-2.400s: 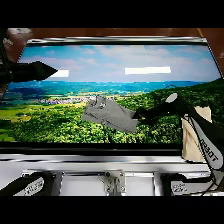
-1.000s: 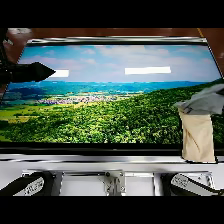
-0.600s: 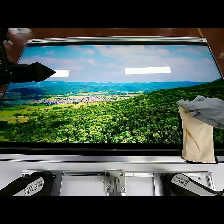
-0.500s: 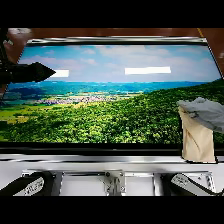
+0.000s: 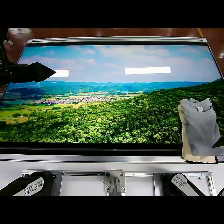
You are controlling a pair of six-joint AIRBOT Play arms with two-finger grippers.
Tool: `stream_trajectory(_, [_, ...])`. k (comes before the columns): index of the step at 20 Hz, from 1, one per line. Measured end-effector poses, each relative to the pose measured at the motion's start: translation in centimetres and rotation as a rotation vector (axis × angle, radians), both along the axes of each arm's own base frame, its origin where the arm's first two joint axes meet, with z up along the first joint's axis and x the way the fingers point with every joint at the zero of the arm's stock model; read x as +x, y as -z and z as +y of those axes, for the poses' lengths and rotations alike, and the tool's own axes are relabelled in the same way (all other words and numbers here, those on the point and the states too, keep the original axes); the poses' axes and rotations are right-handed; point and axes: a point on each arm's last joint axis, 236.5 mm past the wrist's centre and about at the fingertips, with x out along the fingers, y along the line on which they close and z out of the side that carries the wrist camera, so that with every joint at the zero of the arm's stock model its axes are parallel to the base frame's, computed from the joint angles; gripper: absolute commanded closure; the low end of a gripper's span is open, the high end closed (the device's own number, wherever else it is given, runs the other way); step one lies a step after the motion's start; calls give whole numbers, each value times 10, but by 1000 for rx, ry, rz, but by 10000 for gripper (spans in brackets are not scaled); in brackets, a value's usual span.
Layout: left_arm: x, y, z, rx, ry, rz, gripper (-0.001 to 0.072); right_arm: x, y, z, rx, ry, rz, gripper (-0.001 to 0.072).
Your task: Fold the shirts.
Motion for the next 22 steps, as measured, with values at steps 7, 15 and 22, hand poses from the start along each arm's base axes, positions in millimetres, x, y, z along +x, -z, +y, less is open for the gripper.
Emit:
stream_trajectory(7, [-7,23,16,174,-11,67,670,62,-54,-47,-229,-39,-285,76])
stream_trajectory(15, [-43,116,28,717,72,403,6,220,-138,56,-265,-537,-746,11])
stream_trajectory(22, [-47,139,18,813,106,462,5,227,-107,115,-208,-770,-600,13])
